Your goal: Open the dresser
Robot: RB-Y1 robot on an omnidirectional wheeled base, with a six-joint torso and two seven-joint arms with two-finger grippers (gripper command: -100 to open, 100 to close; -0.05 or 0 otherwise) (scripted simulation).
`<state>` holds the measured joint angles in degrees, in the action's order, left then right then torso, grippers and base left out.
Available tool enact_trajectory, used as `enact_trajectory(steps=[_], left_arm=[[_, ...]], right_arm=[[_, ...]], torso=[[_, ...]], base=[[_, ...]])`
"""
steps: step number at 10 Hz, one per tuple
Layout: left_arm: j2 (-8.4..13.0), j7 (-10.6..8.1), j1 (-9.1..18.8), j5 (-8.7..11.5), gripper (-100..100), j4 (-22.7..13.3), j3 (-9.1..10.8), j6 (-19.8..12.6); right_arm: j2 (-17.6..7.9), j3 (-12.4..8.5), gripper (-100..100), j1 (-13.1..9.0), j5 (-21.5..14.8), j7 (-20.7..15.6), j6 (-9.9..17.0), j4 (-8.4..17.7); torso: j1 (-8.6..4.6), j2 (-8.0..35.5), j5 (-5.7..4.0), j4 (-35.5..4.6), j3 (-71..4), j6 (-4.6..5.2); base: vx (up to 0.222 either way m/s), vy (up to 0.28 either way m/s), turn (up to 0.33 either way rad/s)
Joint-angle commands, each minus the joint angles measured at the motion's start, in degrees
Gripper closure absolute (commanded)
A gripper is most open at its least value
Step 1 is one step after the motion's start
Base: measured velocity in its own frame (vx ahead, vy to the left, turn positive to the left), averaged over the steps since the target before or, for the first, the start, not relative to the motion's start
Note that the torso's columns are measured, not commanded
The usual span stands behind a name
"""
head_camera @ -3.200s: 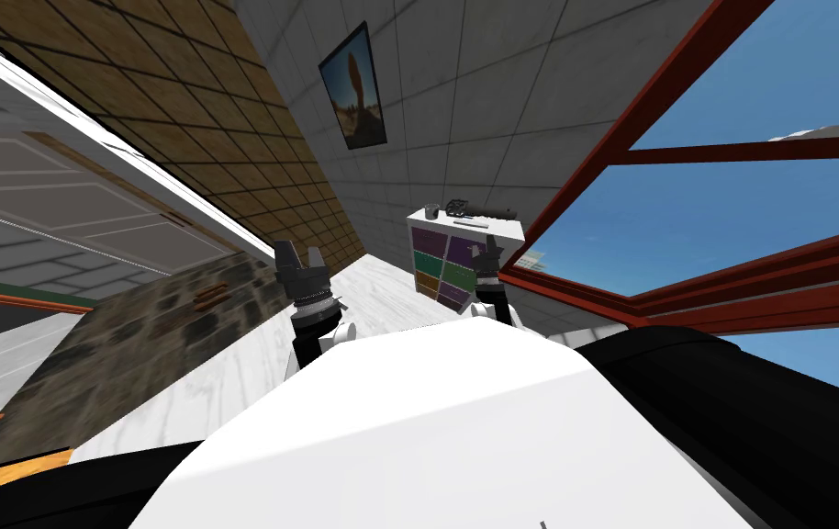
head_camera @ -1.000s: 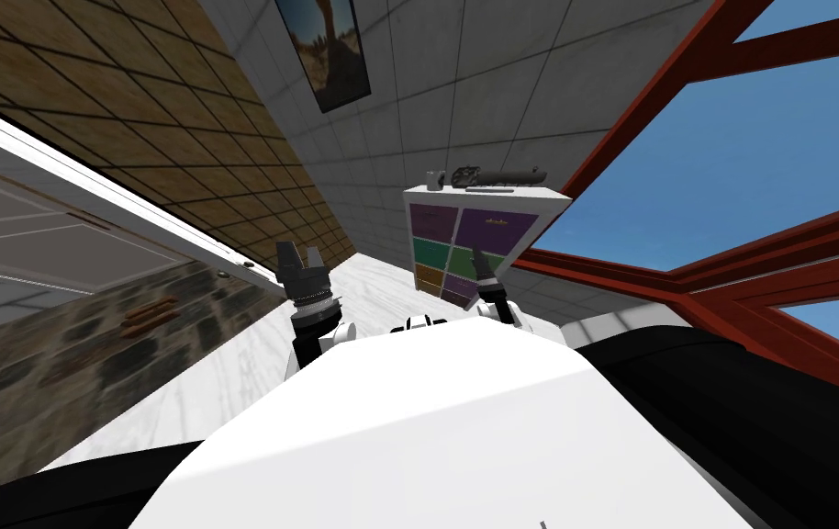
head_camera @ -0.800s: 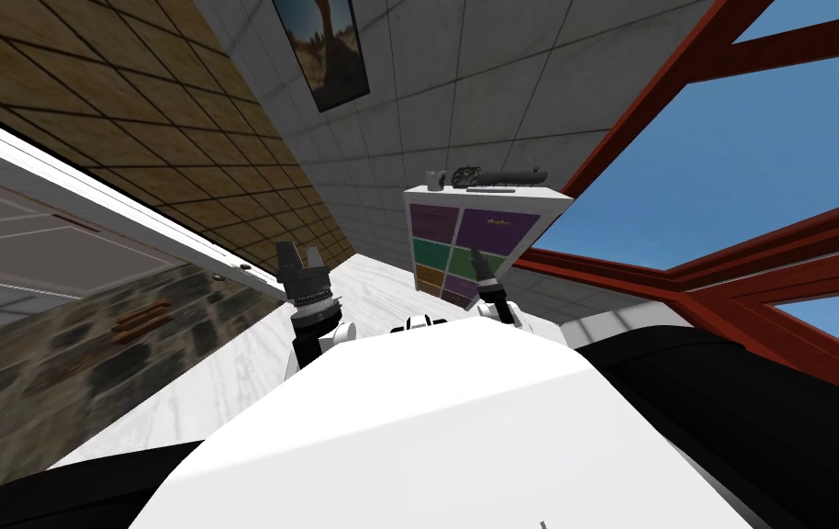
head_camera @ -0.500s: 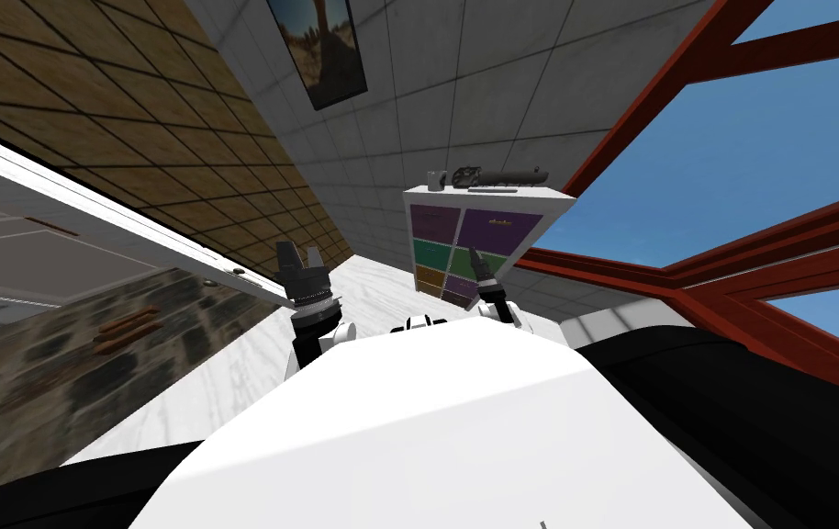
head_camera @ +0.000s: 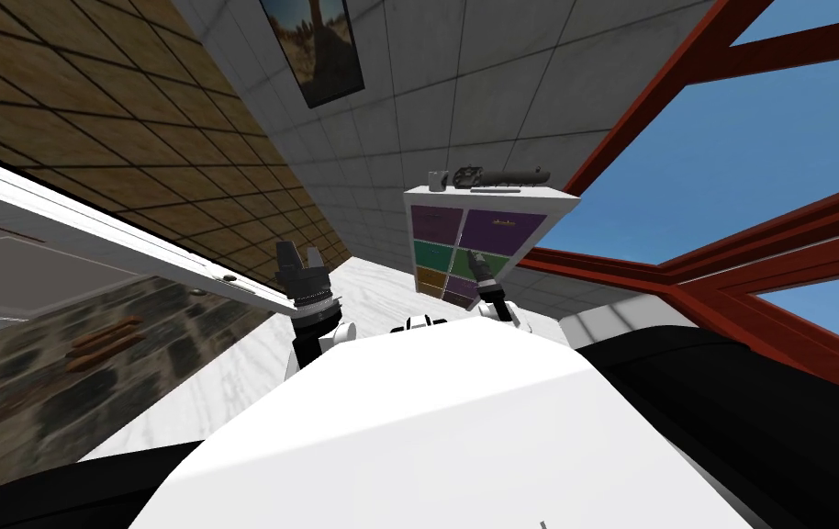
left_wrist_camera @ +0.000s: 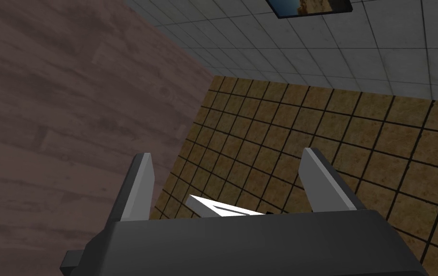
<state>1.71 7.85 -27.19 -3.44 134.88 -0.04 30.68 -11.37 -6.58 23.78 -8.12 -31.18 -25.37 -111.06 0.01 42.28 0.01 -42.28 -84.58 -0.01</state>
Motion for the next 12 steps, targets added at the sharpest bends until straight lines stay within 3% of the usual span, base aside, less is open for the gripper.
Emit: enact_trajectory(steps=[1,2,3,5,6,8,11,12], left_arm=[[0.0,0.00,0.0,0.0,0,0.0,0.00,0.0],[0.0,0.00,0.0,0.0,0,0.0,0.00,0.0],[0.0,0.00,0.0,0.0,0,0.0,0.00,0.0],[0.0,0.00,0.0,0.0,0,0.0,0.00,0.0],[0.0,0.00,0.0,0.0,0,0.0,0.00,0.0],[0.0,0.00,0.0,0.0,0,0.0,0.00,0.0],[0.0,0.00,0.0,0.0,0,0.0,0.00,0.0],[0.0,0.00,0.0,0.0,0,0.0,0.00,0.0]], right_arm=[[-0.4,-0.6,-100,-0.5,-0.7,-4.0,-0.1,1.8],[-0.4,-0.6,-100,-0.5,-0.7,-5.4,-0.1,1.8],[-0.6,-1.0,-100,-1.1,-1.3,-7.0,-0.2,3.4],[-0.6,-1.0,-100,-1.1,-1.3,-9.6,-0.2,3.4],[-0.8,-1.4,-100,-1.8,-2.0,-11.7,-0.3,5.1],[-0.8,-1.4,-100,-1.8,-2.0,-13.7,-0.3,5.1],[-1.2,-2.2,-100,-3.3,-3.3,-19.2,-0.5,8.6],[-1.2,-2.2,-100,-3.3,-3.3,-20.8,-0.5,8.6]], torso=[[-0.11,0.1,-0.03,0.0,0.1,0.01],[-0.03,0.0,-0.03,0.0,0.0,0.03],[0.02,0.0,0.00,0.0,0.0,0.00],[0.01,0.0,0.00,0.0,0.0,0.00],[-0.07,0.1,-0.02,0.0,0.0,0.00],[0.01,0.0,0.00,0.0,0.0,0.00],[0.03,0.0,0.01,0.0,0.0,0.01],[0.05,-0.1,0.01,0.0,0.0,0.02]], base=[[0.039,0.047,-0.101],[0.042,0.053,-0.069],[0.053,0.062,-0.097],[0.040,0.047,-0.025],[0.040,0.054,-0.108],[0.026,0.044,-0.027],[0.046,0.062,-0.097],[0.051,0.055,-0.045]])
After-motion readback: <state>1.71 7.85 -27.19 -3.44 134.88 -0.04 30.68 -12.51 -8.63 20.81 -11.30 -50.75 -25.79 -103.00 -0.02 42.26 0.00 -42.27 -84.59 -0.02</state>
